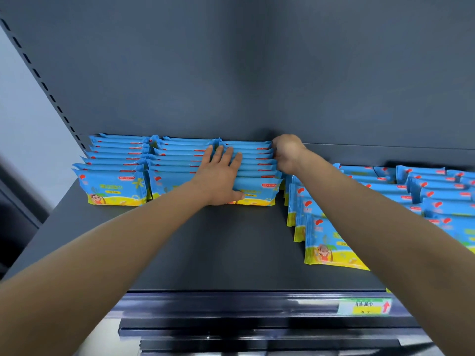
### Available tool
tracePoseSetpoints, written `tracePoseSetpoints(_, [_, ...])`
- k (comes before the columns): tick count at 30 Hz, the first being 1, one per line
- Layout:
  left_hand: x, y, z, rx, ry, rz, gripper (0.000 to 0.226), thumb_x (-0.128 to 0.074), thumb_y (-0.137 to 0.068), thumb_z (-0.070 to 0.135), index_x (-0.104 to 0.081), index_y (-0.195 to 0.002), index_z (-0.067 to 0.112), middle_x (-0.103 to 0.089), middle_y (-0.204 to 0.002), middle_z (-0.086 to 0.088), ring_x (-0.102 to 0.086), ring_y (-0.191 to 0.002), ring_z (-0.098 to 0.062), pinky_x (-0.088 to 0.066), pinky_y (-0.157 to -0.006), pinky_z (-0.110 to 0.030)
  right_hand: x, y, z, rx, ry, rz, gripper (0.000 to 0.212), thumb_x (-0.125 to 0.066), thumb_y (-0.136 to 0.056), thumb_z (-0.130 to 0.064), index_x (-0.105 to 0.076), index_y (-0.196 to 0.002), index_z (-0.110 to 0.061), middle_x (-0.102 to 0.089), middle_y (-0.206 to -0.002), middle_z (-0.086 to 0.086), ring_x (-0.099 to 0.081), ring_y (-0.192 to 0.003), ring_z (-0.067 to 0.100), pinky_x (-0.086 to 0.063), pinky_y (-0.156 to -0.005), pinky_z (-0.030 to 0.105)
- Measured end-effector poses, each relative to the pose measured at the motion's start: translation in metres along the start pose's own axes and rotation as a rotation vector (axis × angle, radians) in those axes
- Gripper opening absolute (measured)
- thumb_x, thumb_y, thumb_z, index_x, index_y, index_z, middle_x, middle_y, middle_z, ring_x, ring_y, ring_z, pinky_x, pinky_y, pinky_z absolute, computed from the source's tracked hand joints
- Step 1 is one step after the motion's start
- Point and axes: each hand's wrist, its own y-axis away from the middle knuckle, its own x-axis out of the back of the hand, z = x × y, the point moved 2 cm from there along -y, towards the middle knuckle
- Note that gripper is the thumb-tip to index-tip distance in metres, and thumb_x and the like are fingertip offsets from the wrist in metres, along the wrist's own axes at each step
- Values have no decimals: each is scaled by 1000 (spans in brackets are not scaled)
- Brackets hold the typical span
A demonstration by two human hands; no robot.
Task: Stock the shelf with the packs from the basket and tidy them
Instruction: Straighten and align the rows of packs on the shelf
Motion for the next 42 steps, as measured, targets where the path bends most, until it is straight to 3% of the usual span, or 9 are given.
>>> tracePoseSetpoints(3, [0, -2, -1, -1, 21, -19, 98, -44, -82, 67, 2, -150, 14, 0, -158, -13, 3, -147, -31, 7, -119, -48, 5, 3, -2, -23, -28, -50, 23, -32, -97, -9, -53, -89, -3, -61, -84, 13, -61, -69, 25, -52, -54, 33])
tracePoseSetpoints(8, [-1, -7, -3, 2, 39, -48, 93, -38, -86, 64, 5, -150, 12, 4, -159, -12, 7, -147, -30, 8, -119, -46, 1, 9, -1, -48, -35, -128, 24, -38, -99, -17, -55, -111, -4, -63, -95, 11, -64, -73, 23, -51, -49, 27])
tracePoseSetpoints(14, [0, -4, -4, 7, 106, 0, 88, -35, -87, 63, 2, -150, 15, 3, -159, -8, 6, -147, -26, 10, -119, -46, 6, 8, 0, 27, 88, -48, 21, -38, -97, -11, -55, -86, -7, -62, -87, 11, -62, -75, 24, -53, -62, 32])
tracePoseSetpoints(21, [-2, 3, -8, -49, 91, 38, 96, -46, -82, 66, 1, -150, 16, 1, -159, -5, 4, -148, -20, 14, -117, -45, 4, 11, 0, 57, 194, -56, 17, -43, -97, -16, -56, -90, -9, -65, -105, 13, -65, -95, 27, -56, -85, 38])
tracePoseSetpoints(25, [0, 8, -17, -32, 228, 45, 104, -60, -77, 59, 3, -150, 18, 2, -160, 0, 6, -147, -16, 15, -116, -41, 3, 11, 2, 72, 295, -88, 23, -51, -94, -28, -58, -106, -10, -66, -115, 11, -64, -106, 26, -50, -98, 43])
tracePoseSetpoints(31, [5, 23, -44, 48, 364, 24, 112, -71, -70, 55, 0, -150, 20, -2, -159, 3, 5, -147, -13, 14, -118, -40, 1, 21, -4, 91, 418, -177, 34, -59, -90, -34, -59, -113, -8, -69, -108, 7, -67, -95, 20, -55, -80, 33])
tracePoseSetpoints(37, [-1, 17, -32, -3, 220, 39, 91, -56, -81, 59, -11, -150, 20, -6, -159, 0, 4, -147, -16, 15, -116, -42, -6, 23, -1, 15, 402, -140, 26, -47, -97, -29, -59, -109, -9, -66, -112, 9, -66, -103, 25, -54, -90, 41])
tracePoseSetpoints(40, [-1, 15, -29, 5, 186, 69, 87, -56, -82, 56, -14, -149, 18, -9, -158, -2, 1, -147, -18, 13, -117, -43, -4, 26, -3, 29, 346, -116, 20, -43, -99, -22, -57, -90, -10, -65, -105, 12, -66, -92, 24, -54, -90, 41])
tracePoseSetpoints(42, [1, 15, -26, 7, 208, 71, 91, -57, -81, 56, -11, -150, 18, -8, -158, -1, 1, -147, -18, 12, -117, -43, 2, 25, -8, 65, 309, -75, 17, -41, -98, -14, -57, -96, -7, -61, -103, 14, -62, -91, 24, -52, -93, 40])
